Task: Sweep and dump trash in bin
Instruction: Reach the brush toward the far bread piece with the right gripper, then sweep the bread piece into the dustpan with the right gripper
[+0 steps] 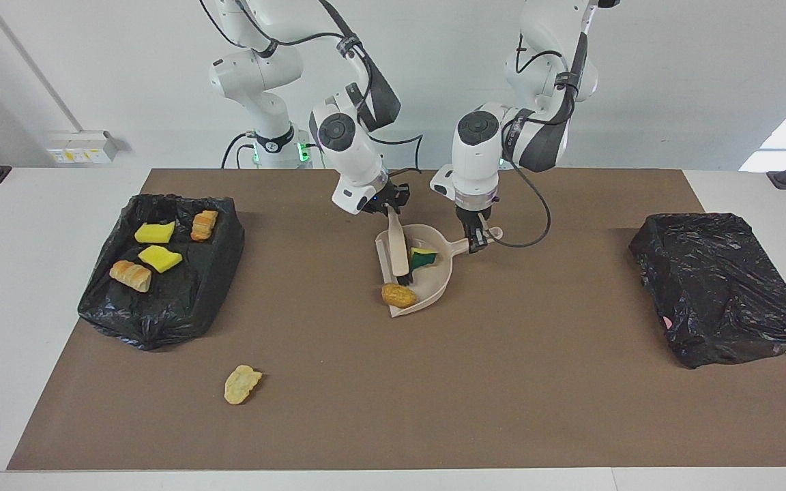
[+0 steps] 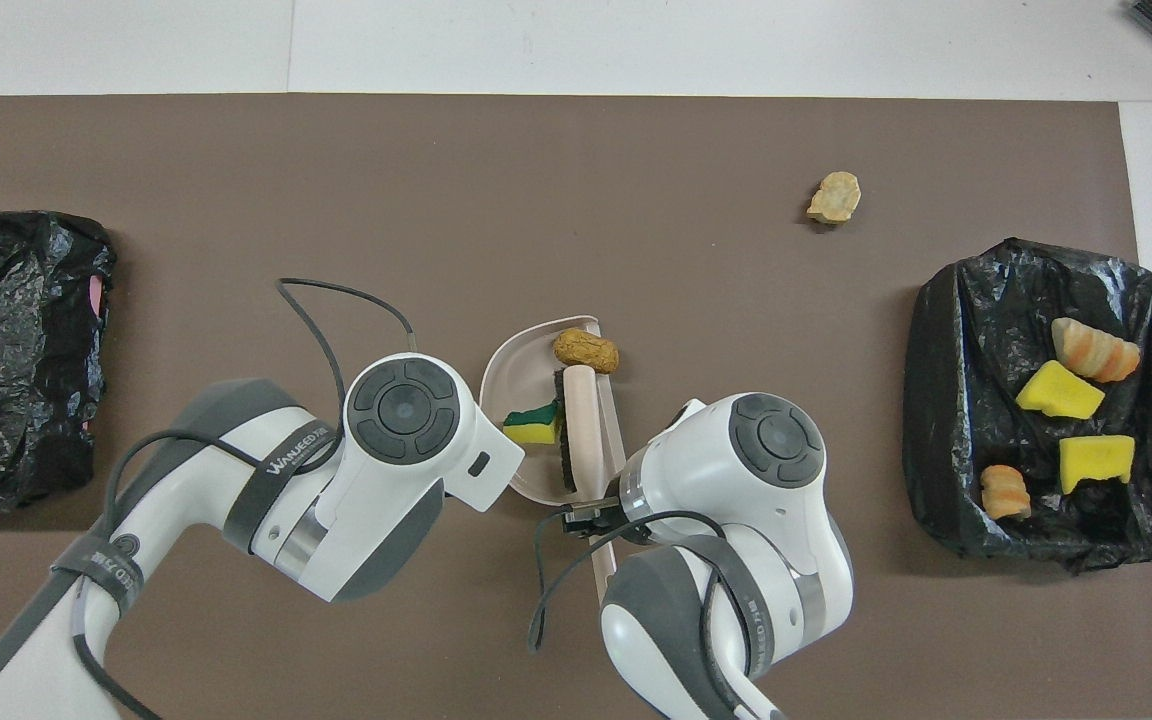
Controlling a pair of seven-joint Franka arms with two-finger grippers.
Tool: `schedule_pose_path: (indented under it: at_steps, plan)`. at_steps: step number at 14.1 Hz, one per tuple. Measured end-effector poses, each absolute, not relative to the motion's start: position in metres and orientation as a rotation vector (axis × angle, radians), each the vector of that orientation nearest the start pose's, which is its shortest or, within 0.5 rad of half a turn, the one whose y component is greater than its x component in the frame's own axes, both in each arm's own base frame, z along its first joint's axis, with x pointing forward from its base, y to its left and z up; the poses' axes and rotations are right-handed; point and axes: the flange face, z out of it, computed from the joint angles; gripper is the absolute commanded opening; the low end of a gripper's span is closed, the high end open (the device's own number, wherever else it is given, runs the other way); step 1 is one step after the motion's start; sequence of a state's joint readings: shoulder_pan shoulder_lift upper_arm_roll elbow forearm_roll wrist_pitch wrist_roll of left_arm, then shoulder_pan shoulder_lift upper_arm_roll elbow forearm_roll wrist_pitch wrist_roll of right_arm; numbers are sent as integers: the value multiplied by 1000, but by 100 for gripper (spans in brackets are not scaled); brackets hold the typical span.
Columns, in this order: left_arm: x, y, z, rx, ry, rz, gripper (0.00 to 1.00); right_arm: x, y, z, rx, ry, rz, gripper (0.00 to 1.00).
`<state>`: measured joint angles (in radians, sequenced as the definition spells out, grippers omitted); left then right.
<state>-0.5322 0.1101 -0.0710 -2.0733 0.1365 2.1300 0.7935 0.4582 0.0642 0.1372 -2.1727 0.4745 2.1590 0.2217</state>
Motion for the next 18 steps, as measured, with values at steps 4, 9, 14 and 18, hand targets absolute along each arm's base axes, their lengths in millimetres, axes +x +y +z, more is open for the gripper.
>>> schedule_pose_path:
  at_steps: [4,9,14,18]
  plan:
    - [466,-313,374,-2253,2041,93,0,440,288,393,-2816,-153,396,0]
    - [466,-313,373,-2253,2041,94,0,463,225,407,-3032,-228,341,0]
    - [466,-313,373,-2253,2041,94,0,516,159,409,-3183,-181,211,0]
    - [465,-313,373,-2253,2041,94,0,571,127,422,-3250,-174,105,0]
